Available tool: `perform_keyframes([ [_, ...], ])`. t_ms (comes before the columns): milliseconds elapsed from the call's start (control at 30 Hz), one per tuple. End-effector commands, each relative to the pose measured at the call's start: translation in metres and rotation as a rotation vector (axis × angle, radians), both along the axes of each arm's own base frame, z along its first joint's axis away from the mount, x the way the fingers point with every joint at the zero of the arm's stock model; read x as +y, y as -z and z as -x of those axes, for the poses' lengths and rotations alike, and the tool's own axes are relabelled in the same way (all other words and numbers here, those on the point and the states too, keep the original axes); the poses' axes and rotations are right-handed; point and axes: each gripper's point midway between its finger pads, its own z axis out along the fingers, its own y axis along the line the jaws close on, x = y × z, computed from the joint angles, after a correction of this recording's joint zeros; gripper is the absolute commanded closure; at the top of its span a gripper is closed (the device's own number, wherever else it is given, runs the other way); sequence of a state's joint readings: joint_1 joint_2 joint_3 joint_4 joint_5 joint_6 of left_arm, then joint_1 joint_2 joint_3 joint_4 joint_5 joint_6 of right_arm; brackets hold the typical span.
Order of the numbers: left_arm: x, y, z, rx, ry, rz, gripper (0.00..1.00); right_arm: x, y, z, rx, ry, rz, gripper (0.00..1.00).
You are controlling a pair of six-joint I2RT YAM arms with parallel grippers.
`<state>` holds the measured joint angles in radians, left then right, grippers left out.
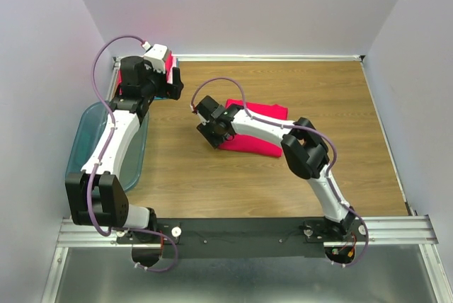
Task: Fold and stack the t-shirts
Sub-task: Put the neatly folded tshirt into the corner of the board with the left arm
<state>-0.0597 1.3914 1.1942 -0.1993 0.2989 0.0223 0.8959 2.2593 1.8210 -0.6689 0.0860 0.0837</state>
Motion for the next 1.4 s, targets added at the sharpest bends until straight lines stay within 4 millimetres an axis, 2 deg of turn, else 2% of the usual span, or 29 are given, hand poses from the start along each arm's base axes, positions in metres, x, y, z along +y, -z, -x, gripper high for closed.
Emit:
perform_keyframes([
  [0, 0.002, -0.008, 0.004, -0.029, -0.007, 0.005, 0.02, -0.024, 0.045, 0.014, 0.053, 0.013, 0.126, 0.47],
  [100, 0.000, -0.001, 0.007, -0.013, 0.001, 0.015, 0.02, -0.030, 0.056, 0.026, 0.096, 0.001, 0.141, 0.52],
  [133, -0.001, 0.005, 0.008, 0.002, 0.003, 0.023, 0.02, -0.033, 0.060, 0.030, 0.112, -0.001, 0.147, 0.65],
  [167, -0.003, 0.012, 0.009, 0.017, 0.016, 0.026, 0.02, -0.034, 0.062, 0.033, 0.125, -0.008, 0.145, 0.72],
  [200, -0.006, 0.017, 0.010, 0.042, 0.013, 0.058, 0.02, -0.035, 0.061, 0.035, 0.131, -0.013, 0.145, 0.93],
  [233, -0.009, 0.024, 0.012, 0.065, 0.016, 0.083, 0.02, -0.034, 0.053, 0.036, 0.128, -0.021, 0.131, 0.99],
  [333, -0.020, 0.039, 0.016, 0.118, 0.058, 0.132, 0.05, -0.030, 0.033, 0.035, 0.121, -0.049, 0.085, 0.99],
  [400, -0.023, 0.048, 0.011, 0.146, 0.049, 0.167, 0.09, -0.031, 0.011, 0.029, 0.090, -0.060, 0.052, 1.00],
  [467, -0.022, 0.056, 0.005, 0.177, 0.020, 0.184, 0.09, -0.034, 0.000, 0.025, 0.085, -0.057, 0.025, 0.99],
  [500, -0.025, 0.070, 0.002, 0.225, 0.014, 0.210, 0.09, -0.037, -0.010, 0.024, 0.074, -0.050, 0.011, 0.99],
  [533, -0.027, 0.080, -0.002, 0.261, 0.014, 0.224, 0.09, -0.041, -0.012, 0.022, 0.072, -0.041, 0.007, 0.99],
  [567, -0.030, 0.076, -0.002, 0.262, 0.019, 0.243, 0.09, -0.038, -0.017, 0.024, 0.085, -0.050, -0.019, 0.99],
  [600, -0.033, 0.088, -0.004, 0.301, 0.019, 0.264, 0.09, -0.038, -0.021, 0.024, 0.083, -0.047, -0.032, 0.99],
  [667, -0.041, 0.092, -0.007, 0.333, 0.032, 0.320, 0.09, -0.041, -0.031, 0.021, 0.075, -0.036, -0.060, 0.99],
  [800, -0.049, 0.114, -0.013, 0.410, 0.050, 0.367, 0.09, -0.046, -0.041, 0.019, 0.066, -0.021, -0.082, 0.99],
  [900, -0.060, 0.118, -0.011, 0.452, 0.068, 0.444, 0.09, -0.047, -0.050, 0.019, 0.073, -0.015, -0.121, 1.00],
  [1000, -0.081, 0.115, -0.002, 0.479, 0.139, 0.535, 0.09, -0.048, -0.063, 0.012, 0.071, 0.005, -0.172, 0.99],
  [1067, -0.095, 0.120, 0.003, 0.514, 0.152, 0.567, 0.09, -0.046, -0.069, 0.011, 0.082, 0.010, -0.211, 0.99],
  [1167, -0.106, 0.136, 0.010, 0.578, 0.142, 0.594, 0.09, -0.045, -0.071, 0.011, 0.087, 0.019, -0.232, 1.00],
  [1300, -0.120, 0.166, 0.017, 0.684, 0.103, 0.622, 0.09, -0.040, -0.075, 0.010, 0.089, 0.022, -0.260, 0.99],
  [1367, -0.130, 0.163, 0.014, 0.690, 0.108, 0.646, 0.09, -0.040, -0.080, 0.009, 0.080, 0.023, -0.266, 0.99],
])
